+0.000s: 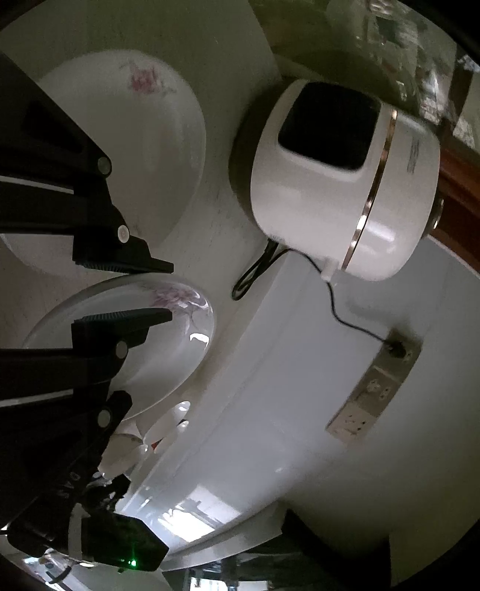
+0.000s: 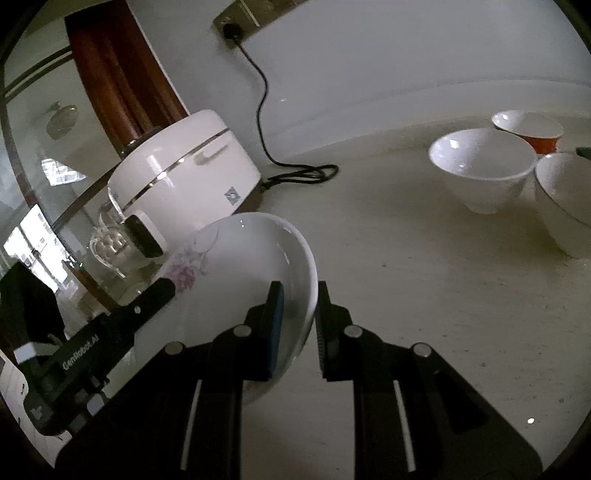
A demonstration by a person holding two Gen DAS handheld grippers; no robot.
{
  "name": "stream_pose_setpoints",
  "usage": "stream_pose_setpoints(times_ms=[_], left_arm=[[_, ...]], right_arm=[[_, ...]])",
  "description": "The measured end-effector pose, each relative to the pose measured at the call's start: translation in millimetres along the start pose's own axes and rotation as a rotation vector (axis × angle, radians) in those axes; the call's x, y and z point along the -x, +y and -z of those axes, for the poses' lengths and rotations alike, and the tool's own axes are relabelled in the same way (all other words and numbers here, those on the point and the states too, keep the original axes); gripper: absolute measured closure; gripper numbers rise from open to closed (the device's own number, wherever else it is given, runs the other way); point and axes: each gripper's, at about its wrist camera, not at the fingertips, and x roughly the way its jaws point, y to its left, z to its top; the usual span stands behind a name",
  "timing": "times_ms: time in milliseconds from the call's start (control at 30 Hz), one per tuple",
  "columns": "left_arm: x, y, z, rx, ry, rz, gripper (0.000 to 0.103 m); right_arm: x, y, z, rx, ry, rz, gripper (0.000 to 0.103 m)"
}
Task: Organize plates and bowls
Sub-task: 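Carry the pinched plate with both tools over the plate stack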
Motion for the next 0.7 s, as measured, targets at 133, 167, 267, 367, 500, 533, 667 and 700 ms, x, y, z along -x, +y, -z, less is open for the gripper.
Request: stream_pose_setpoints(times_ms=[133,167,267,367,500,533,667,700], left_arm=[[13.4,18.3,-1.0,0.041,-0.046,-0.017,0.086],[17.0,23.4,-1.8,0.056,-0.059,-0.020,0.086],[26.0,37.1,-3.8,0.095,-0.093,-0.031,0.086],[31.1,51.2,-5.1,0.128,-0.109,-0.055,0.085],[33.0,66.8,-8.5,0.175,-0.109,-0.053,0.081],[34.5,68.7,-8.7,0.179,-0.114,-0.050,0.081],[38.3,69.9,-8.2,0.166,-0.124,-0.059,0.073],[37.8,71.8,-8.2,0.169,-0.116,-0.060,0.072]], right_arm=[[-7.8,18.2,1.6,0.035,0.003,-0.033,0.083],[-9.8,22.9,1.6,0.045,0.003,-0.040,0.083],[-17.9,39.6,3.0,0.072,0.007,-0.070,0.083],[-26.2,53.9,6.1,0.093,0.018,-0.088,0.083],[-37.3,69.6,11.5,0.125,0.039,-0.094,0.083],[-39.9,72.2,12.8,0.127,0.043,-0.094,0.083],[-45.2,77.3,15.5,0.125,0.055,-0.105,0.083],[-45.5,79.2,16.3,0.131,0.057,-0.107,0.083]])
